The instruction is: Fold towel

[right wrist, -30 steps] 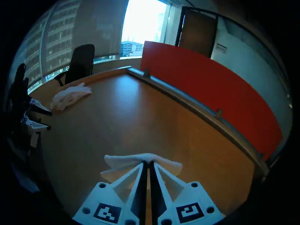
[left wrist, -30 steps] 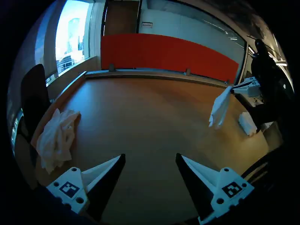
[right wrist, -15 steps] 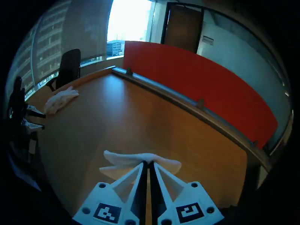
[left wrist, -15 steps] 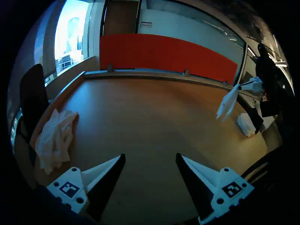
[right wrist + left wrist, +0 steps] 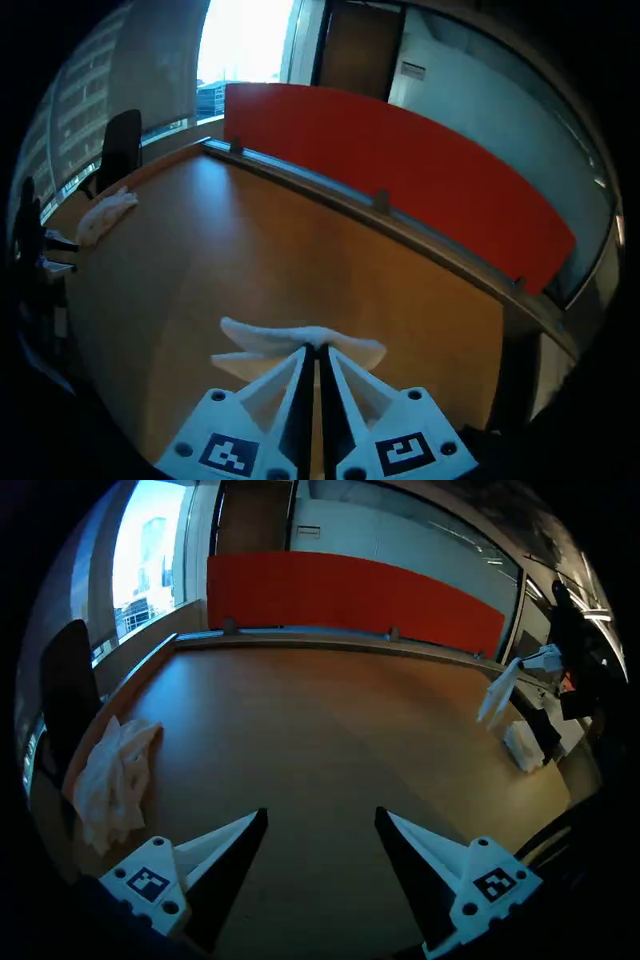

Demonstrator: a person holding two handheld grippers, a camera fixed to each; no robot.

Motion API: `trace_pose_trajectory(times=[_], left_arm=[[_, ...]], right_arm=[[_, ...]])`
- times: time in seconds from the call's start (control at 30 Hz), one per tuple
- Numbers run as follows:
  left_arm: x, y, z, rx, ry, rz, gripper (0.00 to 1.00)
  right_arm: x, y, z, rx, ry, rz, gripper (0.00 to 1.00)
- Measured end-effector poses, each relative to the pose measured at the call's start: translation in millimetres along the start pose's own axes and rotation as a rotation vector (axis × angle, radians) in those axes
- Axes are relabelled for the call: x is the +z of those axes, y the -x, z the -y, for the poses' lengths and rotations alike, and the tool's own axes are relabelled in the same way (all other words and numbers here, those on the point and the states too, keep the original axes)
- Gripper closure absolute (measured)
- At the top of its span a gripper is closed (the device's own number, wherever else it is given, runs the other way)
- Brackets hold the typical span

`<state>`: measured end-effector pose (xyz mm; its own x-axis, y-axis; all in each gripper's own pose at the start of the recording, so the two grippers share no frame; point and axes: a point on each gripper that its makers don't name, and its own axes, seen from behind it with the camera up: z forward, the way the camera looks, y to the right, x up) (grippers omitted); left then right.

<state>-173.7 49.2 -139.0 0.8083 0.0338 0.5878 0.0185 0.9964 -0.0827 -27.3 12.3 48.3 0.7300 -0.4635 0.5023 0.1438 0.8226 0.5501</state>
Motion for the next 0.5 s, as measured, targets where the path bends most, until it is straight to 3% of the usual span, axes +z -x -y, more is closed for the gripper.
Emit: trace_pose_trajectory(times=[0.5], left_arm=[[4.4, -4, -6.7, 0.013, -0.007, 0.012, 0.00]], right_arm=[[-20.0, 28, -86, 0.049, 0.103, 0.054, 0.96]])
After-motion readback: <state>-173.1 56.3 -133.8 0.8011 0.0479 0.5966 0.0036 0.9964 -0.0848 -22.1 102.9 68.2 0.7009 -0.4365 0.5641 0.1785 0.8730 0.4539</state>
